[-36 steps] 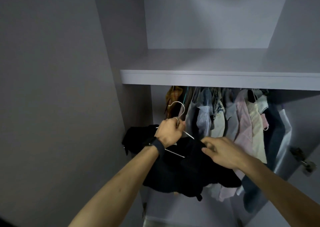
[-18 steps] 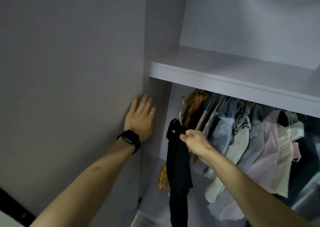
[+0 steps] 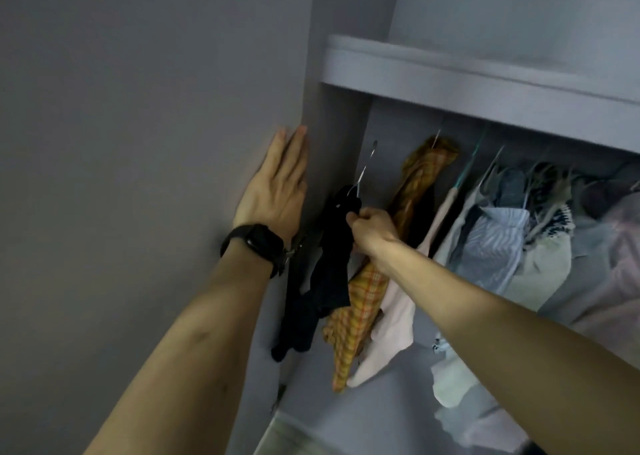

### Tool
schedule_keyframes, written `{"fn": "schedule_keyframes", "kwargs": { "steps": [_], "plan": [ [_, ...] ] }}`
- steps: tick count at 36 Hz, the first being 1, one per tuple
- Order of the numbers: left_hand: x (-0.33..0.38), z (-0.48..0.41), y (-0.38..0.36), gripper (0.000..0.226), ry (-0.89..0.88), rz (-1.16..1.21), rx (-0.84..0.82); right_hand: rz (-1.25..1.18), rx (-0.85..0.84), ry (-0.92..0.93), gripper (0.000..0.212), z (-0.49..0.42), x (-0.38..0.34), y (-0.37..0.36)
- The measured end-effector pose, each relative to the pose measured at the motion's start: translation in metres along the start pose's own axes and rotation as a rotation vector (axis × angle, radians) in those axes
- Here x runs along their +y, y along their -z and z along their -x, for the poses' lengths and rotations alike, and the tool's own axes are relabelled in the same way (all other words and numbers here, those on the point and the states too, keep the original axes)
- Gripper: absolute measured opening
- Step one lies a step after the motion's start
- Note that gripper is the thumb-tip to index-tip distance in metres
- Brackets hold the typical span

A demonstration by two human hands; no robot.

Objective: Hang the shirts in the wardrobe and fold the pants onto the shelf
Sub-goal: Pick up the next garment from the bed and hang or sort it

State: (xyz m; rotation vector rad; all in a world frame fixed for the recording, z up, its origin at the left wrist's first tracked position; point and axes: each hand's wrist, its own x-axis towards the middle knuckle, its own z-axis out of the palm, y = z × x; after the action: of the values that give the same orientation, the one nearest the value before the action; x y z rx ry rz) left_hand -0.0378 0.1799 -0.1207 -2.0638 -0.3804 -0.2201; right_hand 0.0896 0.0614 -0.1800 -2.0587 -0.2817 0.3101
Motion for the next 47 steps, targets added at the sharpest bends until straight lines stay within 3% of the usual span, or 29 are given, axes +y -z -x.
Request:
{"fn": "schedule_keyframes", "kwargs": {
  "steps": [3,8,17,22,30,38,43,47],
  "plan": [
    [-0.001,-0.002,-0.004,0.062,0.012,-0.029,0.042,0.054,0.066,0.058,0.026,-0.013,0.011,-0.006],
    [0.006,0.002,-0.011,0.064,0.032,-0.056,0.076,0.116,0.152,0.136,0.015,-0.033,0.034,-0.011],
    [0.008,-0.002,-0.017,0.062,0.041,-0.049,0.138,0.089,0.334,0.249,0.02,-0.081,-0.008,0.01],
    [0.008,-0.002,-0.023,0.062,0.044,-0.037,0.181,0.043,0.305,0.239,0.034,-0.106,-0.041,0.022],
    [0.006,-0.006,-0.024,0.062,0.021,-0.046,0.199,-0.009,0.101,0.064,0.029,-0.128,-0.052,0.014],
    [0.004,-0.006,-0.023,0.063,0.016,-0.073,0.209,0.154,0.159,0.105,0.048,-0.121,-0.021,-0.005],
    [0.007,-0.006,-0.021,0.064,0.032,-0.085,0.183,0.339,0.146,0.183,0.038,-0.109,-0.012,-0.006],
    [0.01,-0.005,-0.023,0.065,0.032,-0.087,0.178,0.387,0.167,0.112,0.03,-0.098,-0.013,0.002]
  ]
}}
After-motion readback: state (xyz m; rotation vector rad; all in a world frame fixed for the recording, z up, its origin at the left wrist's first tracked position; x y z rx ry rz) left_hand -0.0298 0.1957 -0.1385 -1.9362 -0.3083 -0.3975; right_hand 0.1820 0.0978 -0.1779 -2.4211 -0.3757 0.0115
